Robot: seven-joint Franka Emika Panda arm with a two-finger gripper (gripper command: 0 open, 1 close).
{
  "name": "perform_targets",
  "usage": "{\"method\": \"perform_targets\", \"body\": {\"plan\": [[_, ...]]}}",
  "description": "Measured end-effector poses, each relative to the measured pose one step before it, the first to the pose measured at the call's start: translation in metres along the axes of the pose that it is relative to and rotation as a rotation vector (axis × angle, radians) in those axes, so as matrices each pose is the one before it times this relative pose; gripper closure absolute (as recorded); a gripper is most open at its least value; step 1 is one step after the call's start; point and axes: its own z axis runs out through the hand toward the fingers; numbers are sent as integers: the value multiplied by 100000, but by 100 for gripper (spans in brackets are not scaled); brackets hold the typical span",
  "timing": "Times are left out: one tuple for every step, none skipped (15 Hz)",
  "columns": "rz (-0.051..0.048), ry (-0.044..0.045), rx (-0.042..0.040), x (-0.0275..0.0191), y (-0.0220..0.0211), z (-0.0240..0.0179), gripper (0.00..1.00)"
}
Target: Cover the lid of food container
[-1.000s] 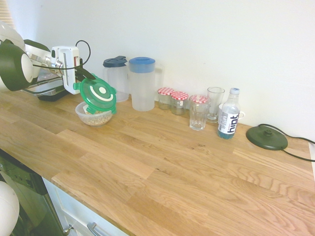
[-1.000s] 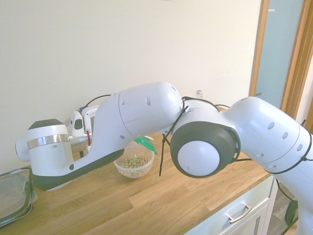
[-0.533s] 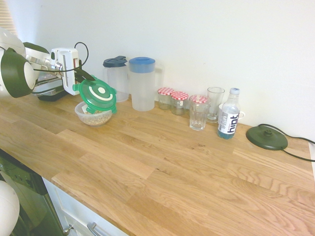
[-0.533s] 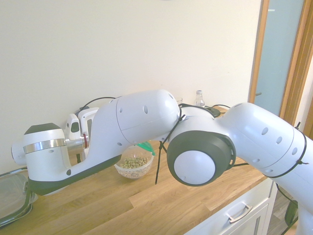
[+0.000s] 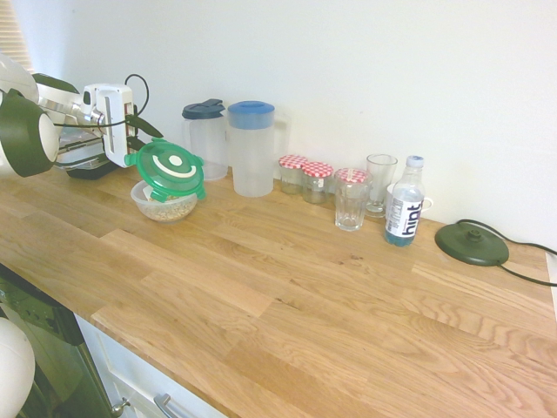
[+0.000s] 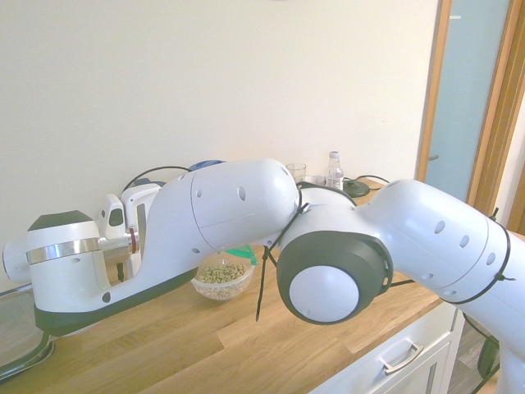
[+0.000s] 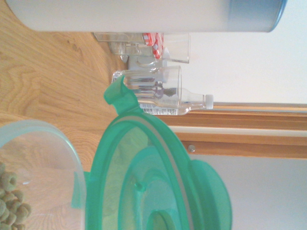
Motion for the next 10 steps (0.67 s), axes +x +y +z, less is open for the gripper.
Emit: {"method": "perform_targets", "body": {"plan": [[-551,-751,773,-105,24,-146,0],[-826,-1011,1538,-167,62,-320,0],[-1125,-1659,2176,-231,123,-461,0],[-1005,-1595,1962,-305,185,-495,0],[-691,-1244,1958,-310,204,-518,0],[-672,-1169,1807,-288,228,-502,0],[-586,-968,1945,-265,231,-527,0],[-385,-1029,2242,-308,218,-583,0],[-130,-1048,2101,-364,258,-642,0],[17,-626,1475,-308,295,-577,0]]}}
